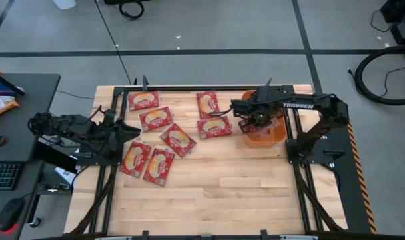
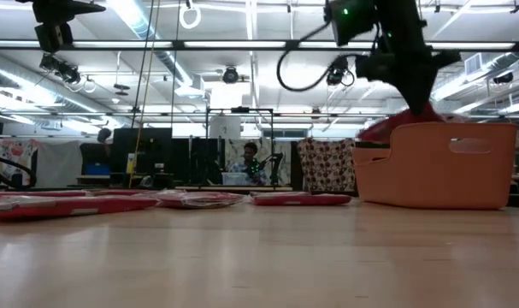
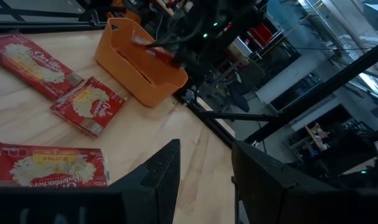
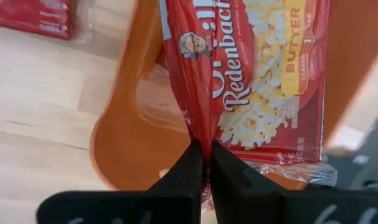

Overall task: Sort popcorn bags into baskets
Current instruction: Put the red popcorn bag into the orange bin

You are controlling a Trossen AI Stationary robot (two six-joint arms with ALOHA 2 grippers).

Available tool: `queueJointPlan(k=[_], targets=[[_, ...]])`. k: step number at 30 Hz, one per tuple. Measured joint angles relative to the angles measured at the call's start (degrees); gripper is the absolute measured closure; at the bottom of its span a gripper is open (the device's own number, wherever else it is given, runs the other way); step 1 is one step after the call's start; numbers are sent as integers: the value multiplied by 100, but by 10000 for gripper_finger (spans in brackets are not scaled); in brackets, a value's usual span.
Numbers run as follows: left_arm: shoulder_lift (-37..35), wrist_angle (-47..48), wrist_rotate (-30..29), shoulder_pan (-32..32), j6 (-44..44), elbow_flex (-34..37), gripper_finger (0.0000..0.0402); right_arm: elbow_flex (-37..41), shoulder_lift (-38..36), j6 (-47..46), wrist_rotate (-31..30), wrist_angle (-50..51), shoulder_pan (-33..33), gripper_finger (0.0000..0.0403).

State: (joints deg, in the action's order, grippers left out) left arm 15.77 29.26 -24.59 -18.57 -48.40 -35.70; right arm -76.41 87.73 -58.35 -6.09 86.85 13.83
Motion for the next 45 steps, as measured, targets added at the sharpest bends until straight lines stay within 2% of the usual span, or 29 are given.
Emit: queueJointPlan(k=[3, 7, 12, 20, 26, 30, 35, 41, 45], targets=[[0, 2, -45, 0, 14, 0, 253, 554, -138, -65, 279, -559, 153, 383], [0, 2, -61, 0, 143, 0, 253, 1120, -182, -382, 319, -1114, 352, 380], [0, 4, -60, 0, 260, 0, 253, 1445, -169, -396, 301, -1406, 497, 350], [-2, 10, -60, 0, 276, 0, 253, 1026, -209, 116, 485, -1315, 668, 268], [-2, 21, -60, 0, 273, 0, 253, 238, -209, 529, 127, -1215, 558, 251], [-2, 20, -78, 0, 236, 0, 253, -210, -165, 1404, 10, -1492, 394, 256], [-2, 18, -357, 0, 260, 0, 253, -342, 56, 2802, 82, -2518, 202, 258], [-2, 23, -573, 2, 275, 0, 253, -333, 768, 4729, 258, -3109, -60, 253], [-2, 17, -704, 2, 276, 0, 253, -331, 1264, 5589, 233, -3285, -192, 234]])
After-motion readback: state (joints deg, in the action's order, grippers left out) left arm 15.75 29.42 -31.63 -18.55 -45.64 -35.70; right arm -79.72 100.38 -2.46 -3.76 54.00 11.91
